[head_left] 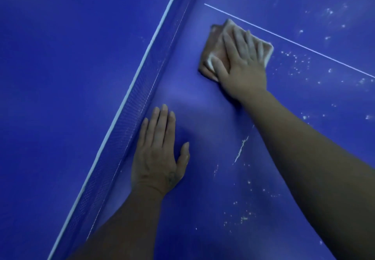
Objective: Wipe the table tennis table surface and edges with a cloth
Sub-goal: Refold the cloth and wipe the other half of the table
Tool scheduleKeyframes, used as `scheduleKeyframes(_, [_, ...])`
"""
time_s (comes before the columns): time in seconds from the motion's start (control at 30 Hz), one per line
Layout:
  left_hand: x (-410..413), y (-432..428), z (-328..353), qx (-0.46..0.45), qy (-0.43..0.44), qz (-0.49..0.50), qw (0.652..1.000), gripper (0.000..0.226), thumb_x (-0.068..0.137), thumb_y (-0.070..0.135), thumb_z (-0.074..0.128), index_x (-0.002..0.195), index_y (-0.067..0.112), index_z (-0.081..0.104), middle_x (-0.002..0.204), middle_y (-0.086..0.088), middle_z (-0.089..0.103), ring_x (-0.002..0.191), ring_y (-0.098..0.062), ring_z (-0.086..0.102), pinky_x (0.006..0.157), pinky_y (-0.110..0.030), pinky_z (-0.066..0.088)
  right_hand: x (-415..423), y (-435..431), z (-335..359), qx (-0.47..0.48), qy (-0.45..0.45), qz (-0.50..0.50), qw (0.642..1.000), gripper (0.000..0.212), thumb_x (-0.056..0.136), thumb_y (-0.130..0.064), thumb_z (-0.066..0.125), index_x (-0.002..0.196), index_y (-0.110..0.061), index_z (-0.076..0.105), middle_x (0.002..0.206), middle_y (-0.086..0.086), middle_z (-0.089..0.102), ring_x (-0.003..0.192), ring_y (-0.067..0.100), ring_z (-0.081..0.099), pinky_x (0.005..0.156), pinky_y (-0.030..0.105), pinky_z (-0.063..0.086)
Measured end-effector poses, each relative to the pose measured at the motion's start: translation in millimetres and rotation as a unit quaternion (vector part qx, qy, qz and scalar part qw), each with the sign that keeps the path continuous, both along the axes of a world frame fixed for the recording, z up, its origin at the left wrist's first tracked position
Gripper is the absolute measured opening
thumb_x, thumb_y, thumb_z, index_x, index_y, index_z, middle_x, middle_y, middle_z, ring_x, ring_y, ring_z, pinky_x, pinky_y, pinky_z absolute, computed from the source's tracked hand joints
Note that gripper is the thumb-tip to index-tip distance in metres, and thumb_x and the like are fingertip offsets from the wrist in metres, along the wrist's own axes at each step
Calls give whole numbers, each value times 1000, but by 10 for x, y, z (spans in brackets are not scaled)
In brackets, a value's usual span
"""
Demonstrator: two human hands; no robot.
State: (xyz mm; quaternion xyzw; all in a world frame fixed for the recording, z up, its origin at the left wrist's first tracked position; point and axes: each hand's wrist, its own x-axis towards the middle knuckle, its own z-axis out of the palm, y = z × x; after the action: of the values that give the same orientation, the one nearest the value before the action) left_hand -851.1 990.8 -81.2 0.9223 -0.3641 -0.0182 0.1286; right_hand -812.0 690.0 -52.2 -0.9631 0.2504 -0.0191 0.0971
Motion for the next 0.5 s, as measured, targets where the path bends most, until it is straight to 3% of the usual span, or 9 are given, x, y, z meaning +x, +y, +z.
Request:
scheduleKeyframes(0.2, [12, -1, -6, 2, 1, -1, 1000, 80, 110, 49, 42, 171, 0, 24, 182, -16, 15, 170, -32, 12, 136, -57, 19, -587, 119, 39, -16, 15, 18, 1000, 72, 108, -56, 40, 170, -22, 28, 180, 3, 16, 168, 28, 5, 133, 56, 2])
scheduleKeyframes(0.37, [15, 7, -15, 0, -2, -4, 1000, 80, 109, 48, 43, 171, 1, 26, 182, -15, 17, 170, -31, 14, 136, -56, 19, 167, 215, 33, -15, 22, 92, 995, 73, 106, -62, 37, 171, -30, 26, 180, -4, 16, 168, 26, 5, 133, 57, 0])
scheduleKeyframes(0.5, [19, 15, -36, 1, -9, -4, 1000, 80, 108, 47, 43, 171, 0, 26, 181, -15, 18, 169, -31, 15, 135, -57, 21, 448, -148, 28, 4, -3, 58, 998, 73, 104, -66, 35, 169, -32, 30, 179, -5, 18, 167, 24, 6, 134, 53, -1])
